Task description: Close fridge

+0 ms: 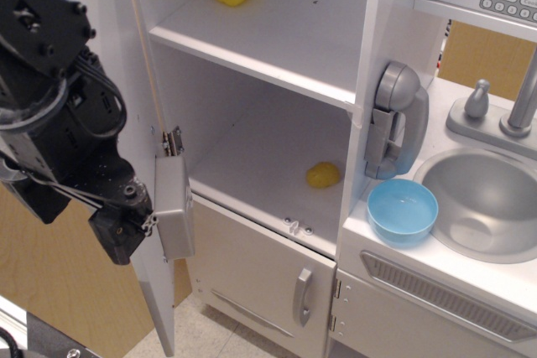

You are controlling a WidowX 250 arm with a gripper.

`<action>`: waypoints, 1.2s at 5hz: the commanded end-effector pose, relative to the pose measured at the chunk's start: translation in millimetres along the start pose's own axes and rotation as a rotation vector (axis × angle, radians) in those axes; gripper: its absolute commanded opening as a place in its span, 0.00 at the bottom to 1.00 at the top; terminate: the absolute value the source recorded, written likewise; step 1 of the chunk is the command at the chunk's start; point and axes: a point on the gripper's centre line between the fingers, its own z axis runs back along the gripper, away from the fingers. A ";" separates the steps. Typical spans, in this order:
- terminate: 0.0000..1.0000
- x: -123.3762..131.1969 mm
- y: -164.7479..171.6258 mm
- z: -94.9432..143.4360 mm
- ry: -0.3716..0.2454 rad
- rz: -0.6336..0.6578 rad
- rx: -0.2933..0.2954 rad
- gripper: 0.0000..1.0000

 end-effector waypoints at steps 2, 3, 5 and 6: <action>0.00 2.7 13.5 15.2 0.020 -0.007 -0.025 1.00; 0.00 0.2 30.4 14.9 0.005 -0.044 -0.014 1.00; 0.00 3.4 65.7 12.6 0.014 -0.032 0.053 1.00; 0.00 10.4 87.0 13.2 0.026 -0.019 0.066 1.00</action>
